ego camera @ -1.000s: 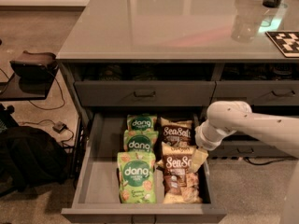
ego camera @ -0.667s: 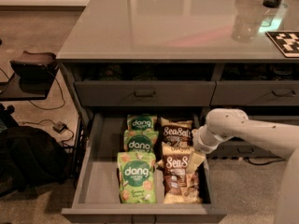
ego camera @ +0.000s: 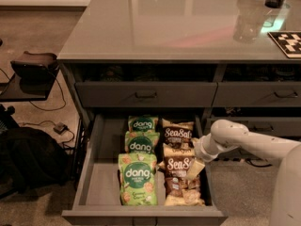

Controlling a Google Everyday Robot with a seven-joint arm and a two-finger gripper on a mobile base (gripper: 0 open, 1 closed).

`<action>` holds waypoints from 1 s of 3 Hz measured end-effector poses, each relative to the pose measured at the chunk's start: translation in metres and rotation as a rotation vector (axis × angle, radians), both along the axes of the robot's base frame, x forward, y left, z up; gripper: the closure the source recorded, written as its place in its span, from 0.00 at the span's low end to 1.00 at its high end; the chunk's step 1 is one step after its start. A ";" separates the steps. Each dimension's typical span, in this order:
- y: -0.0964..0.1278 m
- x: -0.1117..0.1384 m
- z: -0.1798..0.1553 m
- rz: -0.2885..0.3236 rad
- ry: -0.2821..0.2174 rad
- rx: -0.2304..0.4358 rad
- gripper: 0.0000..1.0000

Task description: Pick brown chip bag from middle drawer and place on counter

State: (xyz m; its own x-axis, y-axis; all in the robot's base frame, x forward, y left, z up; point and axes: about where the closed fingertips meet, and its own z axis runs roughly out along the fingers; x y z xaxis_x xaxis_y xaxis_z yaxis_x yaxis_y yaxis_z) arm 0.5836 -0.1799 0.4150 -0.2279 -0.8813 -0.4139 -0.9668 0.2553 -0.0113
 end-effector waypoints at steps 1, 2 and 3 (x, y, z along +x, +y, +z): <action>0.011 -0.011 -0.019 0.042 0.030 0.033 0.00; 0.026 -0.018 -0.029 0.090 0.041 0.037 0.00; 0.035 -0.022 -0.040 0.109 0.071 0.040 0.00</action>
Offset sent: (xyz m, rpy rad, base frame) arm -0.0247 0.0418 -0.0376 0.0386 0.0474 0.1451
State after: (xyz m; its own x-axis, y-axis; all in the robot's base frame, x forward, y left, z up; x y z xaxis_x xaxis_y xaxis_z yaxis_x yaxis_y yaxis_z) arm 0.5619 -0.1451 0.3751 -0.1614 -0.8858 -0.4352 -0.9869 0.1475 0.0657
